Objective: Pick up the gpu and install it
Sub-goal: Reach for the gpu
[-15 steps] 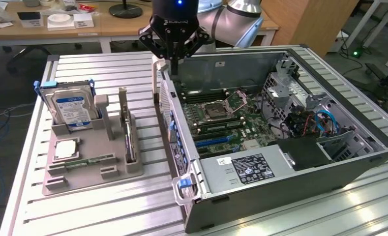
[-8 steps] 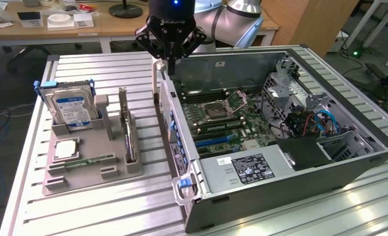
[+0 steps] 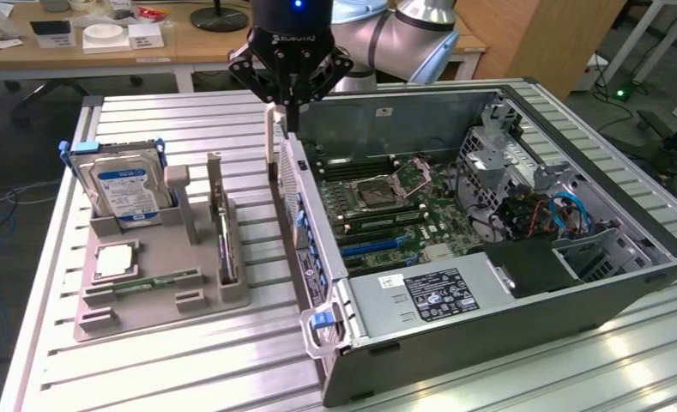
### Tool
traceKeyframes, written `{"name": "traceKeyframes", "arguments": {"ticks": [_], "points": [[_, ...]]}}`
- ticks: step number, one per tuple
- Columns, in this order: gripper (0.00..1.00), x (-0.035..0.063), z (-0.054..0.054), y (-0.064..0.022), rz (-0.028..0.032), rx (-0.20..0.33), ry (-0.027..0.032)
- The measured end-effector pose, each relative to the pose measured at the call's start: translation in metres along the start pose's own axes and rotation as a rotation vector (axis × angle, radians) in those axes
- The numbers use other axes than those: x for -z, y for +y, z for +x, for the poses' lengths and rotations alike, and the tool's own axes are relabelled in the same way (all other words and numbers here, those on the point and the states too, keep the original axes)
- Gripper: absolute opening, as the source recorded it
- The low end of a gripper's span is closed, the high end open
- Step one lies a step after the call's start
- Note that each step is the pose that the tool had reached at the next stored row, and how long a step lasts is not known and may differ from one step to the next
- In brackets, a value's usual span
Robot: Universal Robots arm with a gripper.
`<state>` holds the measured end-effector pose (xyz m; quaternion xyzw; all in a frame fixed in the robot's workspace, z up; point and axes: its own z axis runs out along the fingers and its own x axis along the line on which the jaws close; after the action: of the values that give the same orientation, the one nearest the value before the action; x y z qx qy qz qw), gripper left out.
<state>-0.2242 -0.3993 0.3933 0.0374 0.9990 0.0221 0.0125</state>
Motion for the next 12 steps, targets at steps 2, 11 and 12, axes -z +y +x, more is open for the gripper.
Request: {"name": "traceKeyframes", "arguments": {"ticks": [2,11,12], "points": [[0.10,0.0000,0.0018,-0.0001,0.0000,0.000,0.0000],[0.10,0.0002,0.0097,-0.0007,-0.0001,0.000,0.0000],[0.10,0.0003,0.0105,-0.0008,0.0000,0.000,0.0000]]}}
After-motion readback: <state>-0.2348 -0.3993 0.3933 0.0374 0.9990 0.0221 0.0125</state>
